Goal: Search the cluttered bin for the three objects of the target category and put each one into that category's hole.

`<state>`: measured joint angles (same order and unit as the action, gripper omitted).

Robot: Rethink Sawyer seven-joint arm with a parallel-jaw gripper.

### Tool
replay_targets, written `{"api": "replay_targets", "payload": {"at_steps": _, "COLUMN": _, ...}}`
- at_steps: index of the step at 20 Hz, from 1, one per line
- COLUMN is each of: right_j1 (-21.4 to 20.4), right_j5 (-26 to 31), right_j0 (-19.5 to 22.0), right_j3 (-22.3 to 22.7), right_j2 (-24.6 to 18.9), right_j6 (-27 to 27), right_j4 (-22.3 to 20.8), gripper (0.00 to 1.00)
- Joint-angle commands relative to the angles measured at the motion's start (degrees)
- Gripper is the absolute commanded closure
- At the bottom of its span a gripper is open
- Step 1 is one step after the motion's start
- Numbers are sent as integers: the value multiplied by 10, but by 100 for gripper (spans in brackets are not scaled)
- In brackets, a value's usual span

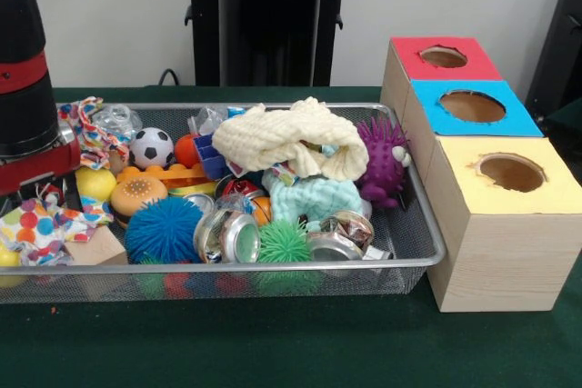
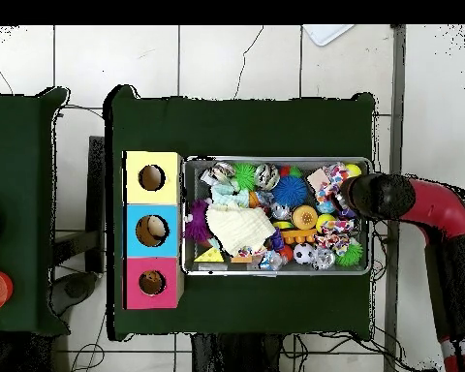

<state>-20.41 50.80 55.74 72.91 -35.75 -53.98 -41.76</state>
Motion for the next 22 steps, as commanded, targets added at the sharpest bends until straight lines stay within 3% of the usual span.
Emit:
{"api": "replay_targets", "payload": {"at_steps": 1, "right_j1": 24, "right_j5": 71, "right_j0": -6, "right_j3": -16, "right_j2": 42, "right_j6": 178, "right_j4": -64, "gripper": 0}}
{"api": "replay_targets", "payload": {"at_steps": 13, "right_j1": 41, "right_j5": 47, "right_j0": -6, "right_j3": -25, "right_j2": 38, "right_j6": 199, "right_j4": -80, "gripper": 0}}
{"api": "replay_targets", "payload": {"at_steps": 14, "right_j1": 41, "right_j5": 51, "right_j0": -7, "right_j3": -25, "right_j2": 41, "right_j6": 197, "right_j4": -81, "gripper": 100}}
{"api": "replay_targets", "payload": {"at_steps": 22, "right_j1": 36, "right_j5": 70, "right_j0": -18, "right_j3": -30, "right_j2": 59, "right_j6": 181, "right_j4": -90, "gripper": 100}}
